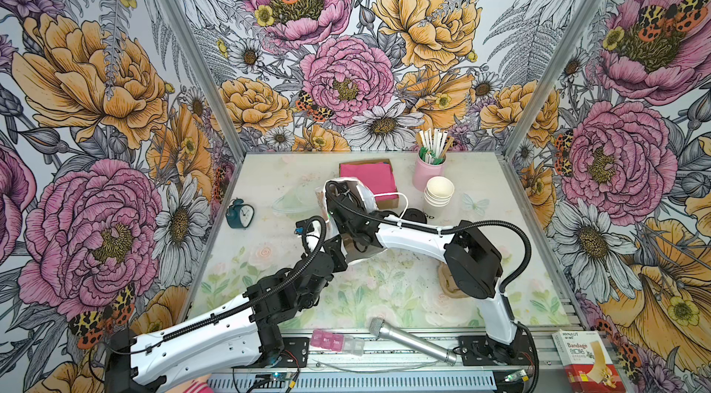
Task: Pack a coffee takeout order
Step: Place the cup tray in the takeout bag.
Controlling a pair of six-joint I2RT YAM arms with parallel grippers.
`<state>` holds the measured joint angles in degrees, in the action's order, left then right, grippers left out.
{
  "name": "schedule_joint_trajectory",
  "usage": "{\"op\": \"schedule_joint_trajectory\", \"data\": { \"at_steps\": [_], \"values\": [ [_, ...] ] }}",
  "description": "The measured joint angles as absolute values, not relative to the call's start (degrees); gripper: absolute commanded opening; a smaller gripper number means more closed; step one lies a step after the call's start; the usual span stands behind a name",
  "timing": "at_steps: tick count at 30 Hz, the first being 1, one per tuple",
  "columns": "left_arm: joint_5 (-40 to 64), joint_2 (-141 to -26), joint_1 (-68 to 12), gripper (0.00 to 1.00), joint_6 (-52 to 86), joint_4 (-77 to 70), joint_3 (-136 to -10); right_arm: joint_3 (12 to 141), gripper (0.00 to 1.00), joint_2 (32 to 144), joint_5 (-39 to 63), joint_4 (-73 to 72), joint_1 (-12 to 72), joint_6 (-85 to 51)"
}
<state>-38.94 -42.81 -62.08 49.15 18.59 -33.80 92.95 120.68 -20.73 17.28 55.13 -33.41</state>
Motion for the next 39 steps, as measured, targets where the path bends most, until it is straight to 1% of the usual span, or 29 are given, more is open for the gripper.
{"op": "schedule_joint_trajectory", "data": {
  "at_steps": [8,13,26,33,39],
  "values": [
    [-38.9,-41.3,-62.4,0.0,50.5,18.9,-32.9,90.5,0.64,114.7,-19.2,18.2,55.6,-33.4],
    [-39.0,-41.8,-62.5,0.0,51.0,19.2,-32.8,89.9,0.68,109.6,-19.6,18.5,56.9,-32.5],
    [-39.0,-41.7,-63.2,0.0,51.3,19.9,-32.3,83.1,0.68,101.3,-21.8,20.3,58.3,-32.0],
    [-39.0,-42.8,-63.2,0.0,51.8,21.2,-32.3,82.7,0.58,97.3,-20.2,20.1,60.1,-32.0],
    [-38.9,-42.8,-63.2,0.0,52.2,21.8,-32.3,82.7,0.58,95.0,-18.5,19.4,61.0,-32.0]
  ]
}}
